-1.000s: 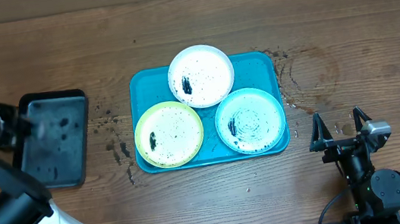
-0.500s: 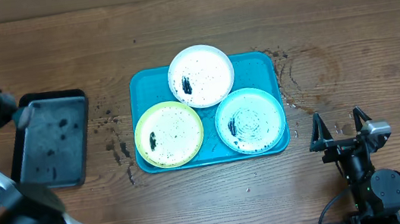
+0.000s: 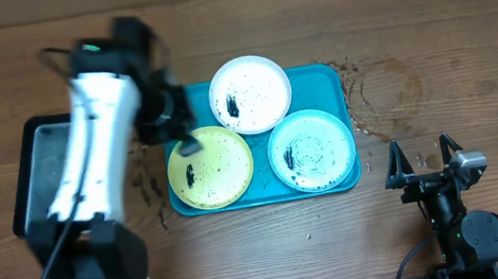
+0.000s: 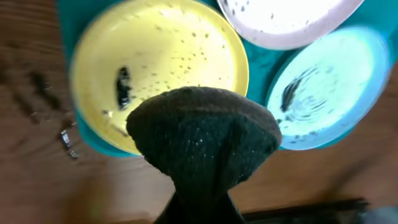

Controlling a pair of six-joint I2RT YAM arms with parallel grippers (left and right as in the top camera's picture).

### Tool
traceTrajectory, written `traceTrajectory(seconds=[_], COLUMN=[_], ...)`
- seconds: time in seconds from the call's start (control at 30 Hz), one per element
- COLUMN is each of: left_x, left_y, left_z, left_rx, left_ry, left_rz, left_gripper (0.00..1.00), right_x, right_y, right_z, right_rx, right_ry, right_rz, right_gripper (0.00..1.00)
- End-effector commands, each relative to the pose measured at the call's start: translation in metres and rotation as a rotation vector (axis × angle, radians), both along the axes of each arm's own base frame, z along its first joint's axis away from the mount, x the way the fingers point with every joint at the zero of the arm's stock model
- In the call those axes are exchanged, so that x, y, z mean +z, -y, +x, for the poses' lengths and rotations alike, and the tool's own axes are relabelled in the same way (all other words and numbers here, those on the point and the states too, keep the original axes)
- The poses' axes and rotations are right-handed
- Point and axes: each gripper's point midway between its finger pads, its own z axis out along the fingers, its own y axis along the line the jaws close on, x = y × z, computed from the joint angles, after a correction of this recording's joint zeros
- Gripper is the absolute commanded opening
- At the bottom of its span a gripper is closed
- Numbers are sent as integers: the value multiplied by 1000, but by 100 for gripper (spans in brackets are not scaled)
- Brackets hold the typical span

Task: Clean dirty plates on tray and stack at the side
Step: 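Carry the sponge with the left gripper onto the yellow plate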

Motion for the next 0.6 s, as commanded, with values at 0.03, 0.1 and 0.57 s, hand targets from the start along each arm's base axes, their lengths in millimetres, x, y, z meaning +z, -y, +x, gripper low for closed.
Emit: traceTrajectory(seconds=[0.03,0.1,0.57], left_x=[-56,-77,-135], left_y=[11,16,17], left_z=[-13,-10,-12], left_rx=[-76,-81,-124], left_ry=[-4,21,85], left_rz=[147,141,123], left_gripper=[4,4,24], right_x=[-2,-2,-2], right_y=[0,0,0], right_z=[0,0,0], right_rx=[-2,-2,-2], right_ry=[5,5,5], right_rz=[-7,-7,-7], right_gripper=[100,100,100])
